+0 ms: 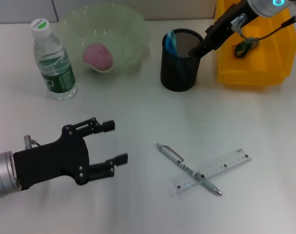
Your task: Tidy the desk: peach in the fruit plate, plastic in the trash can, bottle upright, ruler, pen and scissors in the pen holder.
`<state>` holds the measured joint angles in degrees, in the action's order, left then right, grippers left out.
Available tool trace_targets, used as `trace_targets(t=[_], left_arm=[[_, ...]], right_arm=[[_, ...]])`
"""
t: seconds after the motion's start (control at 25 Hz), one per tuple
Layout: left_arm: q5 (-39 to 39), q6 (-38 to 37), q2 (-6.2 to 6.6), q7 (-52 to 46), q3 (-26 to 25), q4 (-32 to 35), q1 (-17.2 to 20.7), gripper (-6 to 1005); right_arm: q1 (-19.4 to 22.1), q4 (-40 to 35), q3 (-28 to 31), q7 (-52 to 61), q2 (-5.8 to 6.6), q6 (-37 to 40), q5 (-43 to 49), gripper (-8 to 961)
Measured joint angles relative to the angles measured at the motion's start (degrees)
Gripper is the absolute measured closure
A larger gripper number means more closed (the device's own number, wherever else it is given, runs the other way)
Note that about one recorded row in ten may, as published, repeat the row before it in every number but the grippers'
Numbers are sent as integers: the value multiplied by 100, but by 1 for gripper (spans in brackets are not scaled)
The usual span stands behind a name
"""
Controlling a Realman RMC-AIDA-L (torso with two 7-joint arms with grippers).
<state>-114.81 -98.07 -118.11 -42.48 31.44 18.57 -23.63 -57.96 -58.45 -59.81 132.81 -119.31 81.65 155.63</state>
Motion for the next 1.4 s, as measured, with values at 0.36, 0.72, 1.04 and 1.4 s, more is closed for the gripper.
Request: trace_targets(t=[0.36,0.72,1.04,1.4], left_arm=[[-38,-227,141,-412,933,481,-165,234],[-212,-236,166,-374,1094,508,-298,234],[-271,-211,148,-357,1109,514,-300,234],[-288,-181,133,-358,1102,517,-297,234]], right_arm=[[126,-59,-67,-56,5,19,-230,188],[166,-56,-66,-54,5,13,-325,189],[207,-80,-66,-55,10,17,-350,189],[217,-73,-66,-55,13,-25,-354,189]])
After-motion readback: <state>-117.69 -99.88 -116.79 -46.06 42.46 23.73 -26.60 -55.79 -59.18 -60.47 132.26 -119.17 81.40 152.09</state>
